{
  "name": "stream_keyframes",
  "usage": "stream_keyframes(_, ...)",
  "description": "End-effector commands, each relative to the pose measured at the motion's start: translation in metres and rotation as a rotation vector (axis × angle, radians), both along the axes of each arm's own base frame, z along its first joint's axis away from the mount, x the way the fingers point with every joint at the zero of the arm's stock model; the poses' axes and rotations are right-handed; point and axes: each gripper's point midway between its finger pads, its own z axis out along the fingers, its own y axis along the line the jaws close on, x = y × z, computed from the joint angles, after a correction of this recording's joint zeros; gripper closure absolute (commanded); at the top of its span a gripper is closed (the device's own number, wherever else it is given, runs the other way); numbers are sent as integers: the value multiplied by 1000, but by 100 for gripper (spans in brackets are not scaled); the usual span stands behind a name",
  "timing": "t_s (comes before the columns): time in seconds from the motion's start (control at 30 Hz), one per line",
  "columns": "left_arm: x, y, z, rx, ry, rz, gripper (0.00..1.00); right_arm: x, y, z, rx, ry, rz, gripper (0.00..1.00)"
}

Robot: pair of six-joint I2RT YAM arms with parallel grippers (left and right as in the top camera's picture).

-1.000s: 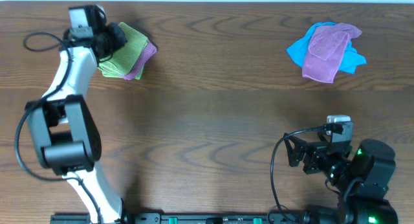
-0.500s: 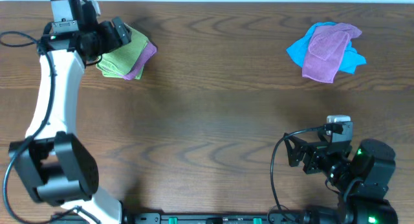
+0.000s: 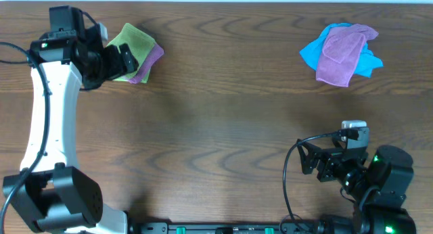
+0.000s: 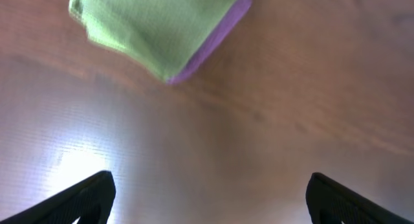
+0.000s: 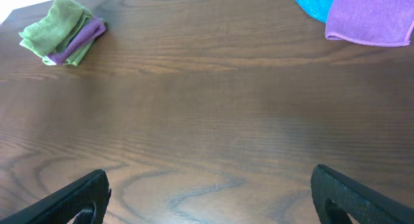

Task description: Fold the cloth

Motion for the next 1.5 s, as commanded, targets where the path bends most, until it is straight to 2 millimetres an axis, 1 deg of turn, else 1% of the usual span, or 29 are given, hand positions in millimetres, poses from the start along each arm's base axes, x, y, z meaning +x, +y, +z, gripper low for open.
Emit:
stream_keyframes(0.0,-20,5,12,42,24,-2,5,0,0,-1,14,4,-5,1)
stream_keyframes(0.1,-43,9,10,88,98,-9,5,0,0,-1,14,4,-5,1)
stream_keyframes(0.23,-57,9,14,130,112,-43,5,0,0,-1,14,4,-5,1)
stream_keyframes(0.37,-72,7,22,150,89,-73,5,0,0,-1,14,4,-5,1)
stream_keyframes(0.47,-91,6,25,159,65,-72,5,0,0,-1,14,4,-5,1)
stream_keyframes(0.63,-116,1,22,167,-25,-67,5,0,0,-1,14,4,-5,1)
stream_keyframes(0.93,-136,-8,-5,166,-251,-64,5,0,0,-1,14,4,-5,1)
stream_keyframes(1.13,-156,-10,-31,206,-417,-70,5,0,0,-1,14,3,-5,1)
stream_keyframes(1.3,-177,-8,-54,257,-482,-76,5,0,0,-1,14,4,-5,1)
stream_keyframes(1.47,-191,-2,-66,328,-527,-57,5,0,0,-1,14,4,-5,1)
